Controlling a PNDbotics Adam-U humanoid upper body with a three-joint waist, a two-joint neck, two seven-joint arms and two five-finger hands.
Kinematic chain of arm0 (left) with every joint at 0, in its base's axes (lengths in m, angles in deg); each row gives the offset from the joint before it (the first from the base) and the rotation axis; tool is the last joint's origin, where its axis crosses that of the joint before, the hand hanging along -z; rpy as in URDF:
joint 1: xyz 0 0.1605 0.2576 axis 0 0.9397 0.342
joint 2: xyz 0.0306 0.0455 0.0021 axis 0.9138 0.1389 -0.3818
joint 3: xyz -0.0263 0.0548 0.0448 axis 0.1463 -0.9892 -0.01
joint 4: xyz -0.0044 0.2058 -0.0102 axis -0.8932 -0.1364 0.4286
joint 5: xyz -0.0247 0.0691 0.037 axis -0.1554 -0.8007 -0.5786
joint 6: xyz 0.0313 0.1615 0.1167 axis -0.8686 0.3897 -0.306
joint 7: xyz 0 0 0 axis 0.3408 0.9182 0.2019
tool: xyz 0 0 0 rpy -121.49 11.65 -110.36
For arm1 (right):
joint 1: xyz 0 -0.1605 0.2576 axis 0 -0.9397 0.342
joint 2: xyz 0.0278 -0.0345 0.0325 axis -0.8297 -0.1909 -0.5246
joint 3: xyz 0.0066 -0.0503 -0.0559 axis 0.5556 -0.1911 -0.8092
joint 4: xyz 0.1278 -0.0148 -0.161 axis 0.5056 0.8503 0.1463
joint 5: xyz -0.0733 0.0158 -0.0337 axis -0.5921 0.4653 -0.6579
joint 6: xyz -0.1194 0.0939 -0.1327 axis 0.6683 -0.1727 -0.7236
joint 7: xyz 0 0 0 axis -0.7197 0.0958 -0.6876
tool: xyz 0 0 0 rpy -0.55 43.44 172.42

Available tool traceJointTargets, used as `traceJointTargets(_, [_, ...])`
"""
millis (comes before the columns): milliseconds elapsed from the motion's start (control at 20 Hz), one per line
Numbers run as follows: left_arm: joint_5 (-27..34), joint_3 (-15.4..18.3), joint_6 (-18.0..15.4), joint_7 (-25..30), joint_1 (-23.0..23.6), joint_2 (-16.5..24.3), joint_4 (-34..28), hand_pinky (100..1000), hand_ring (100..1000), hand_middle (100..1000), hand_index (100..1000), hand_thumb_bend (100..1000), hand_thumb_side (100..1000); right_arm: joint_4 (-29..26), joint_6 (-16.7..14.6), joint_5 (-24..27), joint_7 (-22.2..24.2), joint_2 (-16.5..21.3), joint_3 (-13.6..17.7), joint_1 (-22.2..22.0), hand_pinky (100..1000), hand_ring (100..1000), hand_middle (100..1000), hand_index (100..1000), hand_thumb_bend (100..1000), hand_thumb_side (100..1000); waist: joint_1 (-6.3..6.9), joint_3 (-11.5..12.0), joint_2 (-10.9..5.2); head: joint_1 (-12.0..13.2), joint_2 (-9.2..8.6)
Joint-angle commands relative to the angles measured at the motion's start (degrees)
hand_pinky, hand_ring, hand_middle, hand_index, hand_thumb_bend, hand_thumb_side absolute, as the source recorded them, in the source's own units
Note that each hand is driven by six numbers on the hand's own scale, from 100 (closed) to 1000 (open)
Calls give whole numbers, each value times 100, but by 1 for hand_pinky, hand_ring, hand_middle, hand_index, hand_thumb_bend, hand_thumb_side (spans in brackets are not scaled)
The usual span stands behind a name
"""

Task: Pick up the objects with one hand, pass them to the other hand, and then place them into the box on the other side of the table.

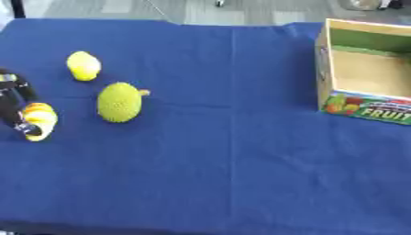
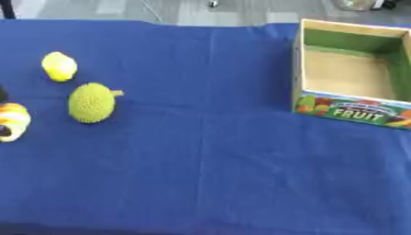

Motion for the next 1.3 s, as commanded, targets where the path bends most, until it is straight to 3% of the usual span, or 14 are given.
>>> traceJointTargets(50, [-81, 88, 96, 166, -56, 195, -15, 834, 810, 752, 780, 625, 100, -109, 20, -24, -6, 68, 36, 18, 711, 937, 963, 967, 100, 795, -64, -6, 26, 15, -75])
traceJointTargets(550, [-272, 41, 21, 171, -88, 95, 138, 813, 789, 726, 767, 586, 100, -109, 43, -25, 3, 29, 32, 21, 712, 938, 964, 968, 100, 800, -96, -34, 46, 4, -81])
traceJointTargets(950, [-672, -65, -145, 66, -95, -23, 169, 800, 775, 711, 768, 633, 100, -109, 72, -28, 15, 5, 29, 31, 712, 938, 965, 968, 100, 803, -102, -46, 60, 5, -78])
traceJointTargets(1300, [-978, -136, -293, 61, -91, -105, 164, 745, 703, 634, 705, 598, 100, -109, 93, -16, 27, -9, 27, 31, 713, 938, 965, 968, 100, 806, -106, -52, 66, 9, -62])
